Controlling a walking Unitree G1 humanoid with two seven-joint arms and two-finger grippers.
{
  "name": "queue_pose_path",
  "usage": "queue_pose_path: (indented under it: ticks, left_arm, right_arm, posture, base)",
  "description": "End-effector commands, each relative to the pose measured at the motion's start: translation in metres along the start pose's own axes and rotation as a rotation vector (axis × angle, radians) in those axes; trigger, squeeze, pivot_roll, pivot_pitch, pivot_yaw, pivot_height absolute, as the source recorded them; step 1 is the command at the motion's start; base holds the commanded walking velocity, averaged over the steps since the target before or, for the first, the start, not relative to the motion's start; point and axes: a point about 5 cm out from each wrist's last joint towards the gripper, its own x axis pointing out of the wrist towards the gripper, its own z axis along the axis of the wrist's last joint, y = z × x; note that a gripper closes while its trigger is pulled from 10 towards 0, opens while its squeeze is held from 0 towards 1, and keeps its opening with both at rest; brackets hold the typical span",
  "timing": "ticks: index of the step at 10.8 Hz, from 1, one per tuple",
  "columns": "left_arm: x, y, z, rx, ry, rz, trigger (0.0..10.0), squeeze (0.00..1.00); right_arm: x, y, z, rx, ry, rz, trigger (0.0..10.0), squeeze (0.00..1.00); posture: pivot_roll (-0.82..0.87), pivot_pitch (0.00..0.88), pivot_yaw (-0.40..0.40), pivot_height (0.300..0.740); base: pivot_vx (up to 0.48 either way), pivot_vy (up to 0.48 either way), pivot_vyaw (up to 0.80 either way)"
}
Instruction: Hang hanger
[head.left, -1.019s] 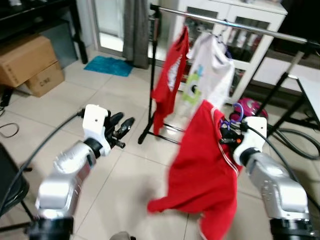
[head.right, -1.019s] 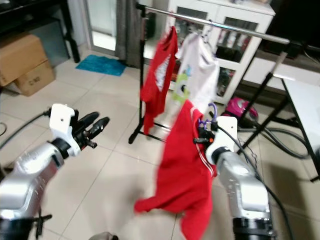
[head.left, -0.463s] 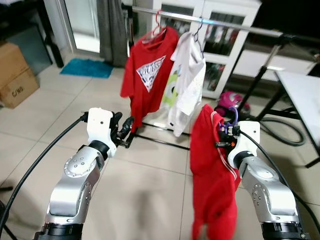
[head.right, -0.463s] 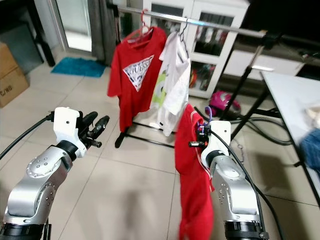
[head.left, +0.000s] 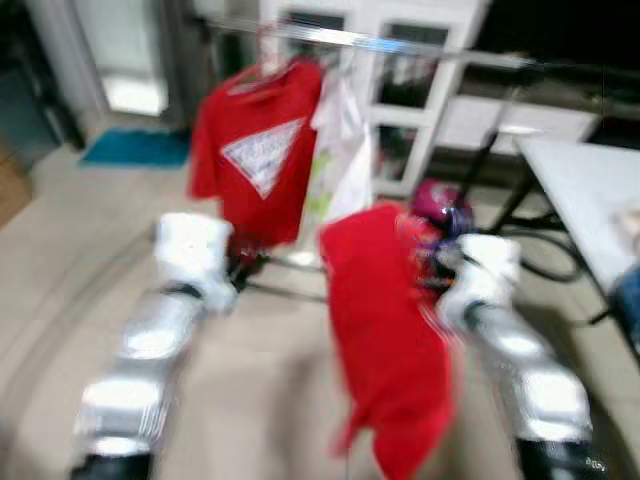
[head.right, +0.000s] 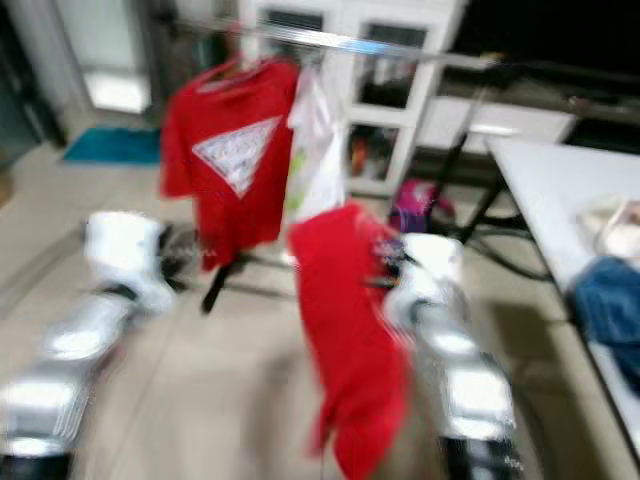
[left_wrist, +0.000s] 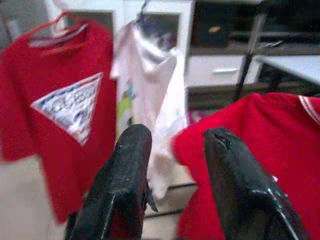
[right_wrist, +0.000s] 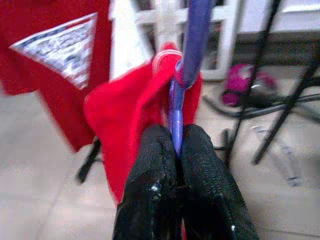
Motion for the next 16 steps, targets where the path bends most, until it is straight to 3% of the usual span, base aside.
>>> queue_pose_path:
  ticks: [1,6,9,12,16]
  left_arm:
    - [-0.003,0.010,0.007,0.017,-0.015,0.035,10.0,0.00]
    - [-0.003,0.007,0.006,0.027,0.000,0.000,10.0,0.00]
    - [-0.002,0.008,0.007,0.027,-0.004,-0.014,10.0,0.00]
    - [-0.001,0.006,0.008,0.023,-0.007,-0.030,10.0,0.00]
    - [-0.001,0.005,0.008,0.028,-0.004,-0.043,10.0,0.00]
  right_arm:
    - [0.001,0.008,0.016,0.015,-0.092,0.026,10.0,0.00]
    - [-0.001,0.009,0.023,0.059,-0.140,0.005,10.0,0.00]
    - [-0.001,0.010,0.026,0.025,-0.152,0.001,10.0,0.00]
    - [-0.001,0.011,0.027,0.009,-0.156,0.008,10.0,0.00]
    - [-0.002,0.013,0.027,0.003,-0.156,0.015,10.0,0.00]
  posture:
    - [0.12,0.000,-0.059,0.740]
    - [0.12,0.000,-0.041,0.740]
    - [0.12,0.000,-0.034,0.740]
    - [0.12,0.000,-0.030,0.740]
    - [0.12,0.000,-0.019,0.740]
  base:
    - [0.368,0.000,0.00]
    - [0.368,0.000,0.00]
    - [0.371,0.000,0.00]
    - [0.371,0.000,-0.72]
    - [0.372,0.000,0.00]
